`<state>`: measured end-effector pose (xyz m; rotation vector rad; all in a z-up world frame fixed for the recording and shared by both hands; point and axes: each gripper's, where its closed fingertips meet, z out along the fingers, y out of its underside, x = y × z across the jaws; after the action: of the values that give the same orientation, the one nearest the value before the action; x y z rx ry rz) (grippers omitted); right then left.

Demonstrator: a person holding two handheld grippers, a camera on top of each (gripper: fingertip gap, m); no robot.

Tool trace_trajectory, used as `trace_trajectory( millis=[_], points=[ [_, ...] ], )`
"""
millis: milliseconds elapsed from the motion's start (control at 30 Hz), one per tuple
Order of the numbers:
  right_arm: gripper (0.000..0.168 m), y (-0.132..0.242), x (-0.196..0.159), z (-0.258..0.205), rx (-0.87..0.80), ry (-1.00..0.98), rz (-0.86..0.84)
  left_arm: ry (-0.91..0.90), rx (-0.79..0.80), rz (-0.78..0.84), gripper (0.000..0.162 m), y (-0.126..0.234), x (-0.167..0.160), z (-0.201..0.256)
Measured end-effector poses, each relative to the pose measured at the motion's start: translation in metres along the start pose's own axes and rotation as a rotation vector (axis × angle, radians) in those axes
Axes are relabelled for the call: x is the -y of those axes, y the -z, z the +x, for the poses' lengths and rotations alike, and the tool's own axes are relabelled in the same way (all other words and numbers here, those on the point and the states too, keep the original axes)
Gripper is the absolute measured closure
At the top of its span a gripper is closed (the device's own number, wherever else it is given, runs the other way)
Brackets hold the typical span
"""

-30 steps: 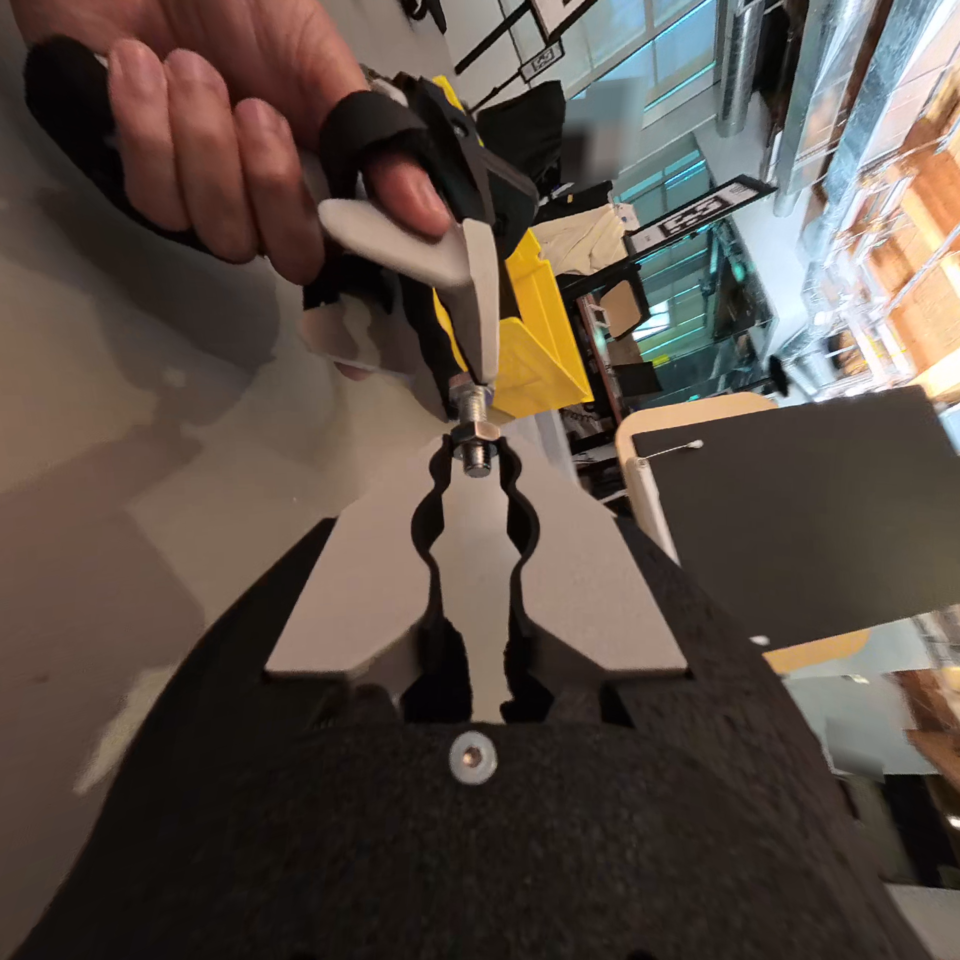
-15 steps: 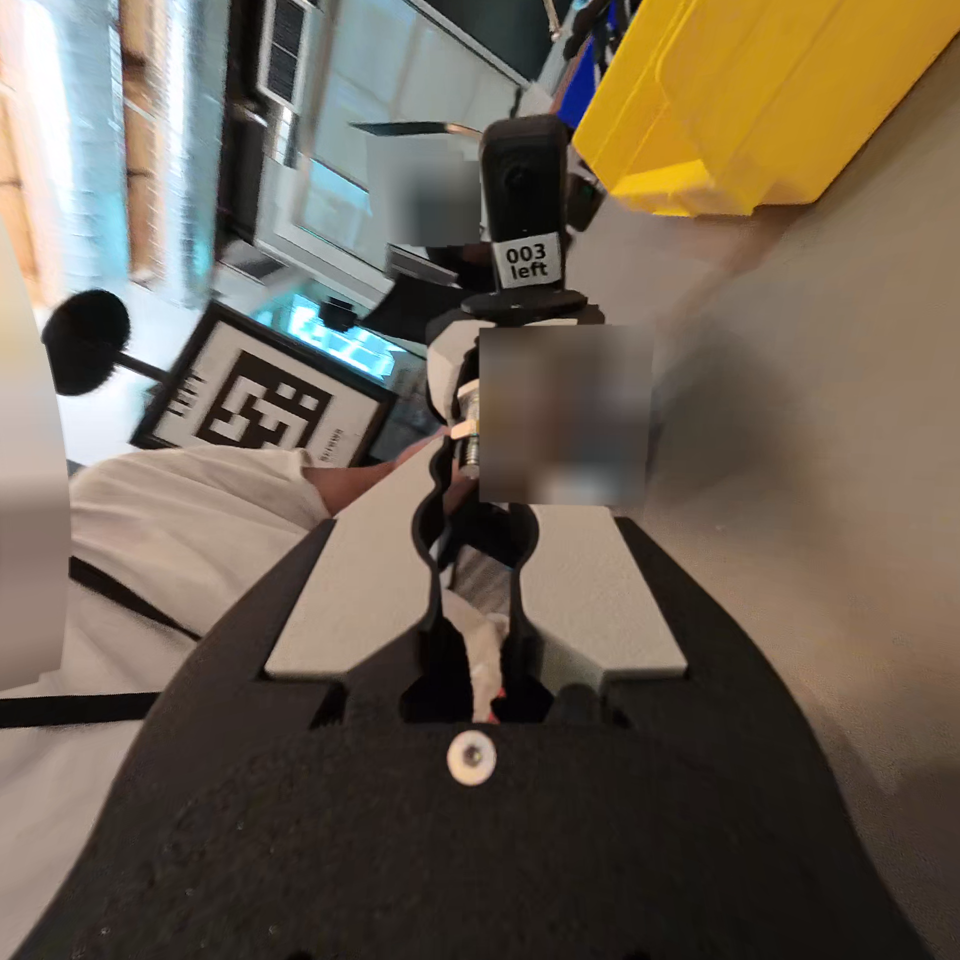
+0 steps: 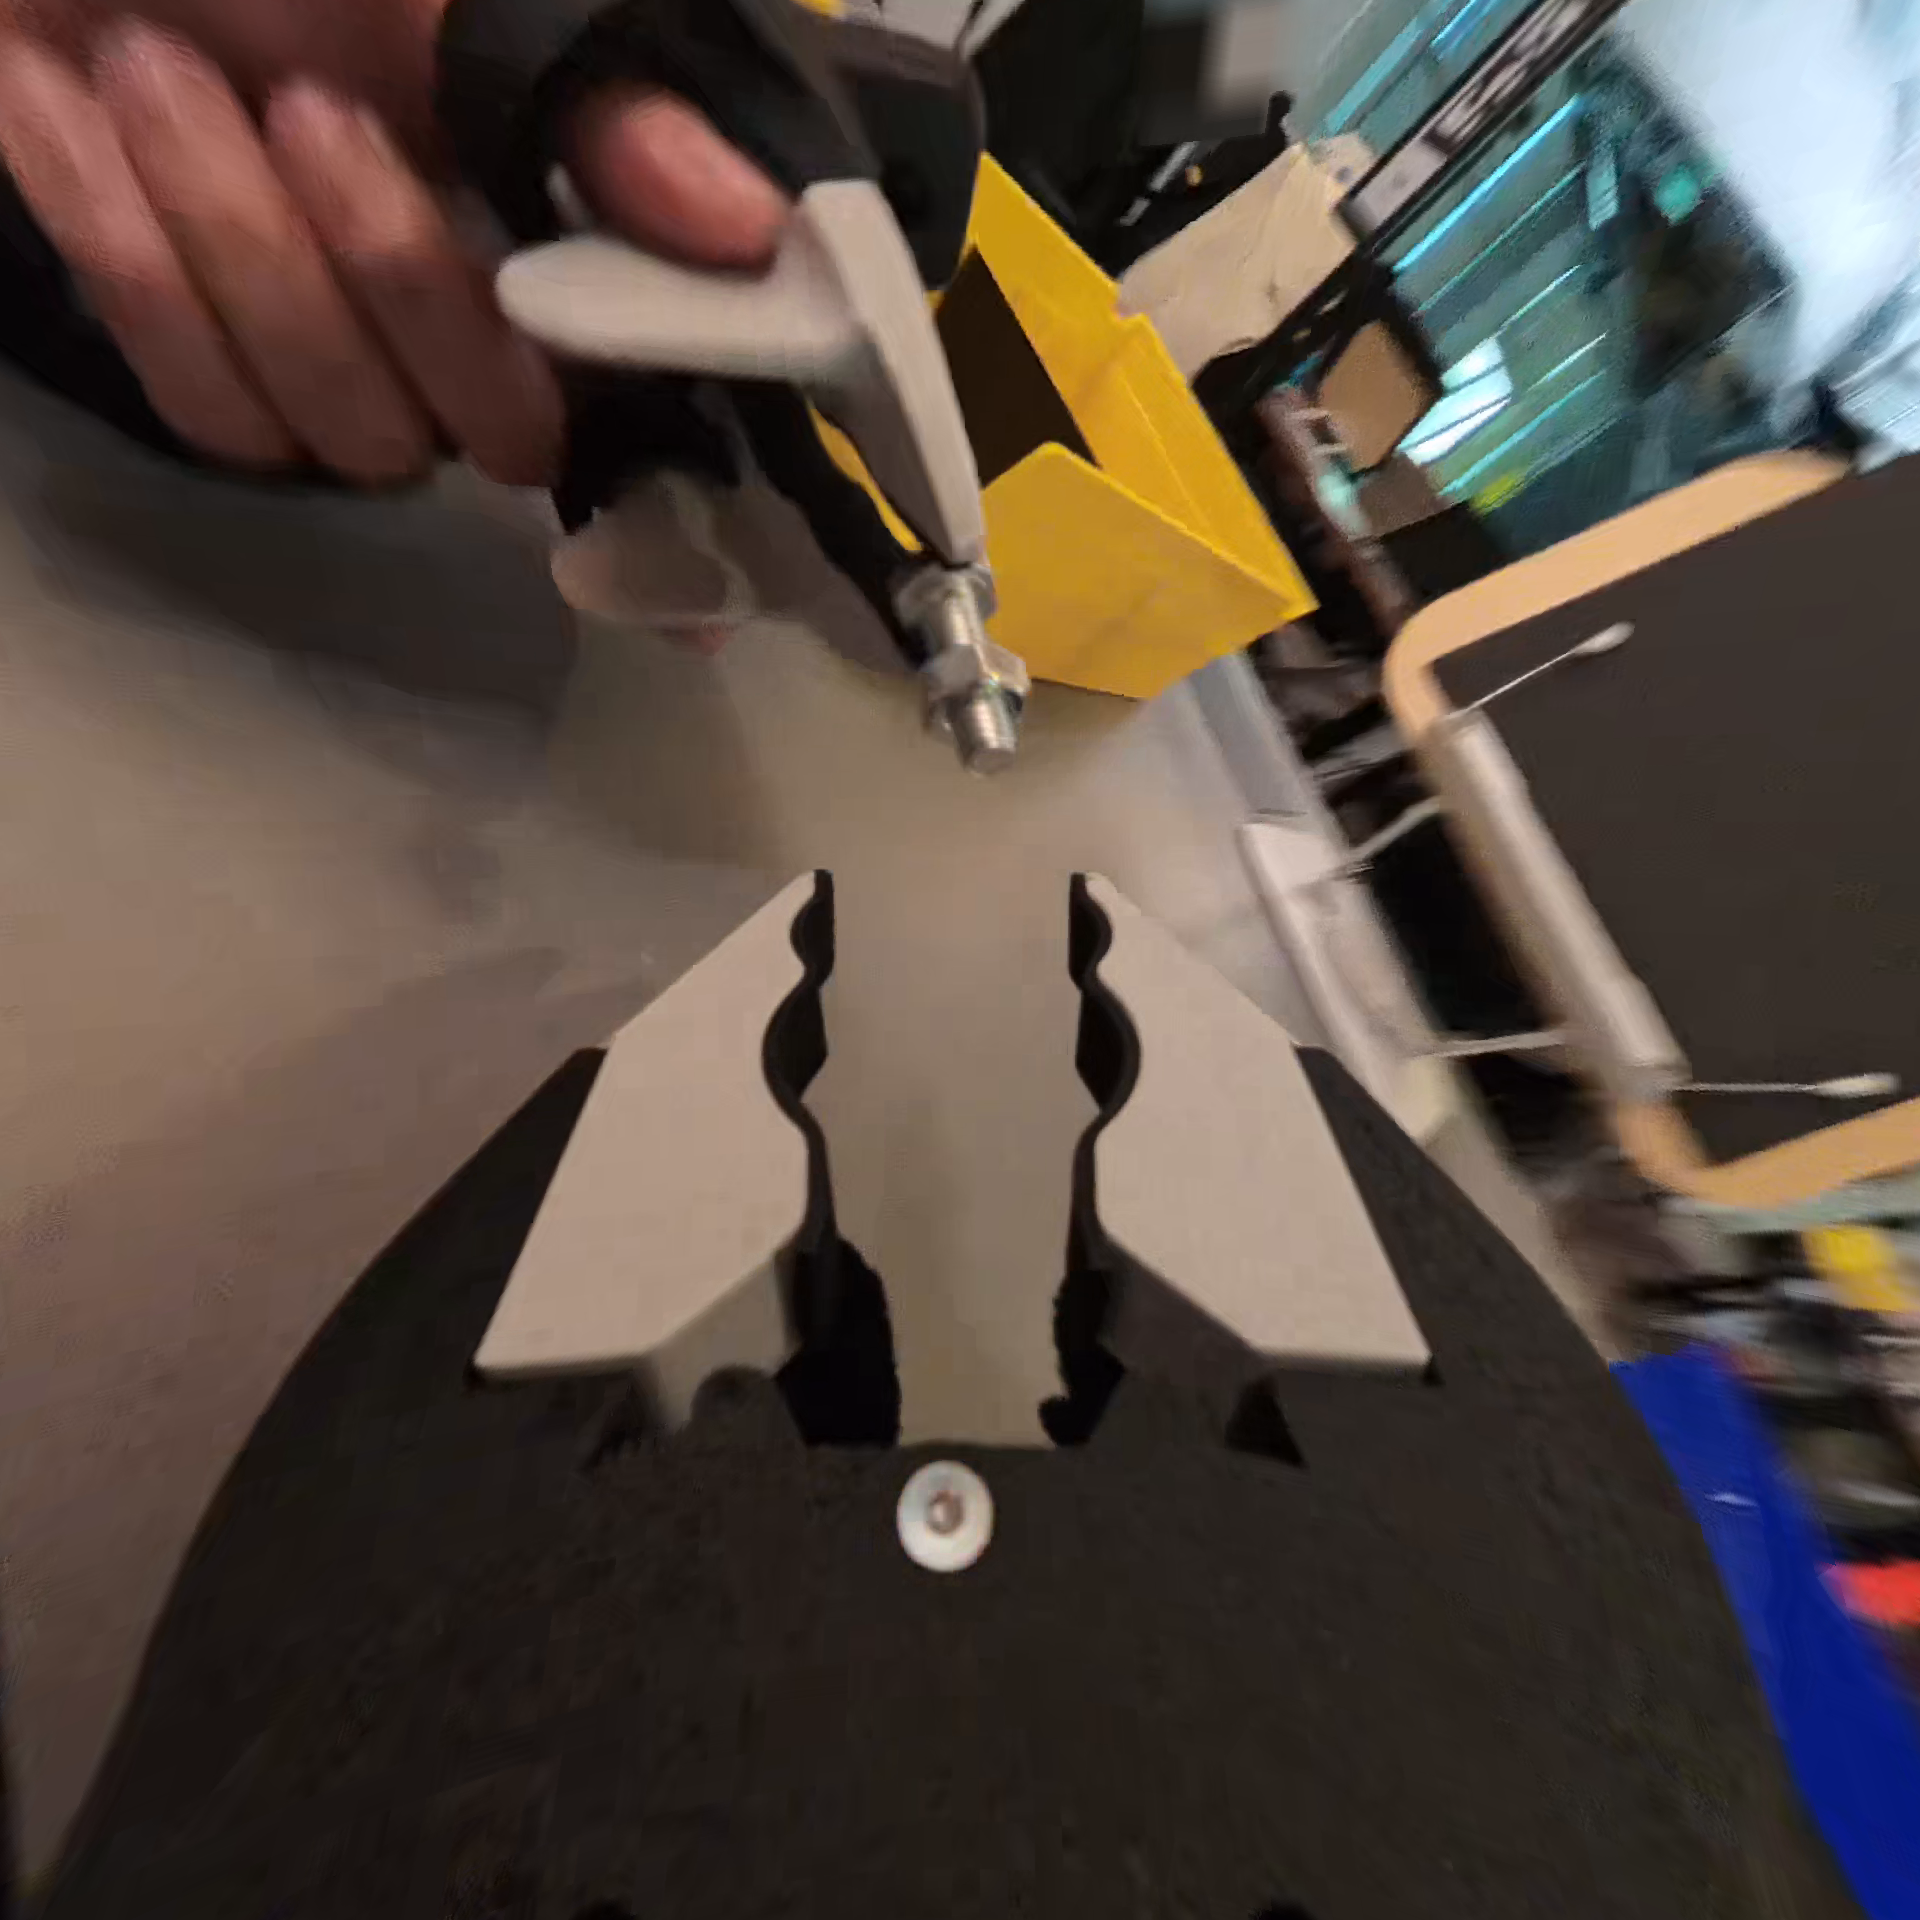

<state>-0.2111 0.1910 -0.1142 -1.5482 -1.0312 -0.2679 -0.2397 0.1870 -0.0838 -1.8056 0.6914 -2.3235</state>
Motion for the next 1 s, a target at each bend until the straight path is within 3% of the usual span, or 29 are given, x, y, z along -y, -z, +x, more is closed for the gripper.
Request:
trace_trajectory(
  millis=[100,300,333,400,467,567,667,767,900,1000],
  points=[
    [0.120,0.002,0.012,0.000,-0.141,0.265,0.011,0.026,0.021,0.010,0.145,0.000,-0.001,-0.005],
    [0.121,0.001,0.033,-0.003,-0.235,0.451,0.031,0.037,0.013,-0.005,0.145,-0.004,-0.005,-0.004],
    [0.124,-0.001,0.033,-0.005,-0.238,0.481,0.022,0.048,-0.003,-0.015,0.145,-0.006,-0.008,-0.002],
    [0.146,-0.003,0.031,0.000,-0.287,0.524,-0.003,0.067,-0.002,-0.016,0.145,-0.007,-0.009,-0.004],
    [0.151,-0.004,0.028,0.000,-0.263,0.492,-0.014,0.060,0.011,-0.037,0.145,-0.007,-0.012,-0.006],
    [0.151,-0.003,0.027,-0.004,-0.116,0.231,0.011,-0.015,0.036,-0.081,0.146,-0.007,-0.015,-0.005],
    [0.151,0.002,0.032,-0.008,0.112,-0.149,0.100,-0.089,0.039,-0.113,0.145,-0.008,-0.017,0.001],
    [0.151,0.007,0.034,-0.015,0.434,-0.612,0.144,-0.132,0.050,-0.146,0.145,-0.010,-0.021,0.001],
    [0.152,0.022,0.046,-0.027,1.052,-1.331,0.172,-0.264,0.044,-0.193,0.145,-0.015,-0.026,0.011],
    [0.151,0.031,0.059,-0.022,1.238,-1.554,0.246,-0.282,-0.011,-0.171,0.145,-0.017,-0.024,0.022]
  ],
)
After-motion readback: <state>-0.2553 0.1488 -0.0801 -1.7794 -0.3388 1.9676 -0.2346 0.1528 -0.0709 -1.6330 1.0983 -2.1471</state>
